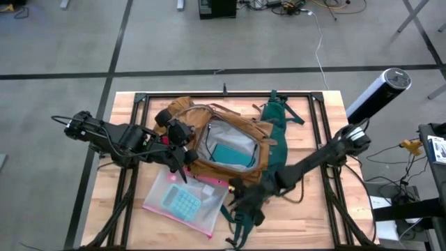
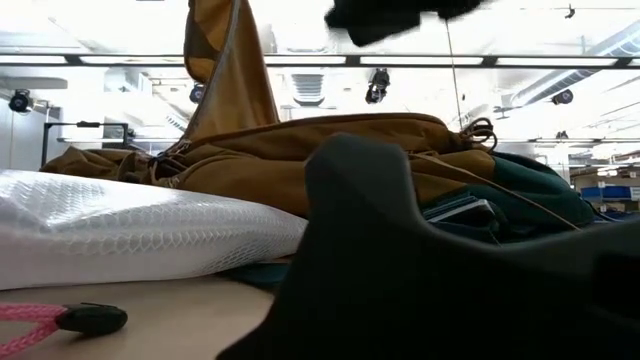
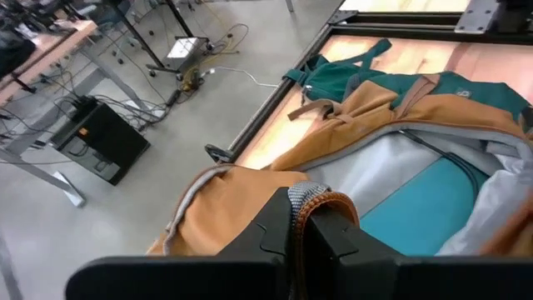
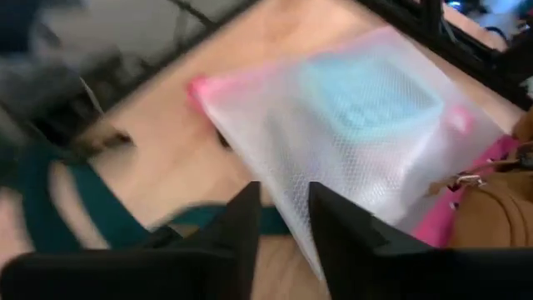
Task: Unpack backpack
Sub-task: Put the zip bag into the brown backpack
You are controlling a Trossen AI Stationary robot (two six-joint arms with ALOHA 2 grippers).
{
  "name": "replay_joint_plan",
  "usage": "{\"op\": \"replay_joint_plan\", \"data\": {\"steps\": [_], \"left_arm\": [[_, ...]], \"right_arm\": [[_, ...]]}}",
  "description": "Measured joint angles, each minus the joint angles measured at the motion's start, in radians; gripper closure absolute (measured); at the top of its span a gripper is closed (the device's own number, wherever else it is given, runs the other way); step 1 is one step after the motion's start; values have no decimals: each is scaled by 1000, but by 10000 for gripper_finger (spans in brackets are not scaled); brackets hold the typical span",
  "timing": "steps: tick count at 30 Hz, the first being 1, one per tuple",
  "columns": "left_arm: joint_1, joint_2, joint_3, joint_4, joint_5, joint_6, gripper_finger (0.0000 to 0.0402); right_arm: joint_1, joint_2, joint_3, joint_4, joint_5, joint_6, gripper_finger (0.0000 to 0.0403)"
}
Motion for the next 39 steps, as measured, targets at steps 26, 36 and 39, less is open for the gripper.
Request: {"op": "replay_joint_plan", "data": {"steps": [26,36,39], "left_arm": [[0,29,-7,-14,38,-52,402],[0,29,-13,-16,38,-66,402],[0,29,-13,-23,38,-66,402]], "right_arm": [[-15,526,490,-76,288,-192,101],[-100,555,576,-120,207,-25,322],[-104,525,584,-168,147,-14,387]]}}
